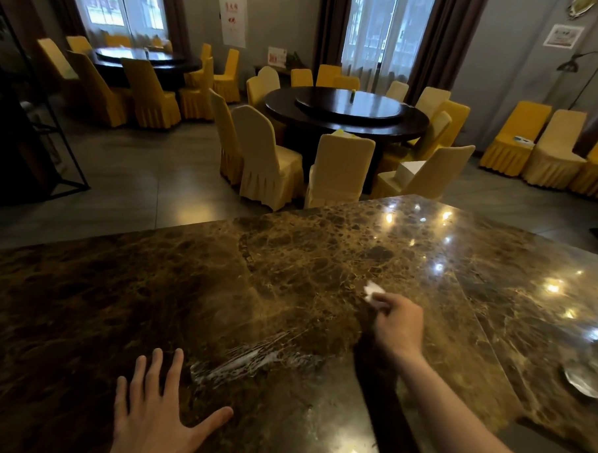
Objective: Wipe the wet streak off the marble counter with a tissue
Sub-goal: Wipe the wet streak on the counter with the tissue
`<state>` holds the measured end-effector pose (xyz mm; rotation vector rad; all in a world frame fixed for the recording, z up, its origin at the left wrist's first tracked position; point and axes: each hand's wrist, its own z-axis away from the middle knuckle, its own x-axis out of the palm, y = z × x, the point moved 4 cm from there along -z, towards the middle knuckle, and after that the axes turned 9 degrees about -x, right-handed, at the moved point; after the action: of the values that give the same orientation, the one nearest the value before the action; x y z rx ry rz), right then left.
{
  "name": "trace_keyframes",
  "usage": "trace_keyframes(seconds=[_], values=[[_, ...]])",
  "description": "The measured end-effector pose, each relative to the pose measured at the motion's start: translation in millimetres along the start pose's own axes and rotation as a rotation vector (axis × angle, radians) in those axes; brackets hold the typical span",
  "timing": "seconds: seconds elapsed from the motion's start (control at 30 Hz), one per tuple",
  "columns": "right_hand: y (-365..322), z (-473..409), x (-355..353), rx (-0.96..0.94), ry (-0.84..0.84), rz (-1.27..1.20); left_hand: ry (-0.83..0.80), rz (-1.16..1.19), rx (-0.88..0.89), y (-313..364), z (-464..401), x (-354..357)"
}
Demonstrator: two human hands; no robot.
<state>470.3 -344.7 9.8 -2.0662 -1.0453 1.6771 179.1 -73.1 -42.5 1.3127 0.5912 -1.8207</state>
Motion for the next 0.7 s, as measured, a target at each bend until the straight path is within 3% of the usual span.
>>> trace_keyframes(seconds=[0.1,0.23,0.37,0.43,0.5,0.57,0.63,0.7], values=[[34.3,-8.8,-11.0,0.044,-0.098,0.265,-0.004,0.005,0.0,-0.3,-1.0,-0.1],[22.5,22.4,15.7,-0.137,-0.152,0.358,-0.004,-0.004,-0.004,-0.1,-0.9,0.7],[-25.9,56.8,46.8,-0.315,-0.227,0.302,-0.008,-0.019,-0.005,0.7,-1.4,0.4],[-49.2,68.1,60.5,-0.419,-0.326,0.166,-0.003,-0.028,-0.007,0.1,-1.8,0.7],[-61.9,69.0,60.7,-0.395,-0.369,-0.038,-0.002,-0.034,-0.009,-0.1,-2.3,1.3],[-54.4,49.3,47.5,-0.281,-0.227,-0.105,0.004,-0.028,-0.005,-1.1,-2.2,1.5],[-34.4,25.0,26.7,-0.152,-0.053,0.005,0.008,-0.01,0.002,-1.9,-1.7,2.3],[-16.7,13.5,16.7,-0.097,-0.043,0.169,0.017,0.01,0.007,-2.6,-2.9,3.5]])
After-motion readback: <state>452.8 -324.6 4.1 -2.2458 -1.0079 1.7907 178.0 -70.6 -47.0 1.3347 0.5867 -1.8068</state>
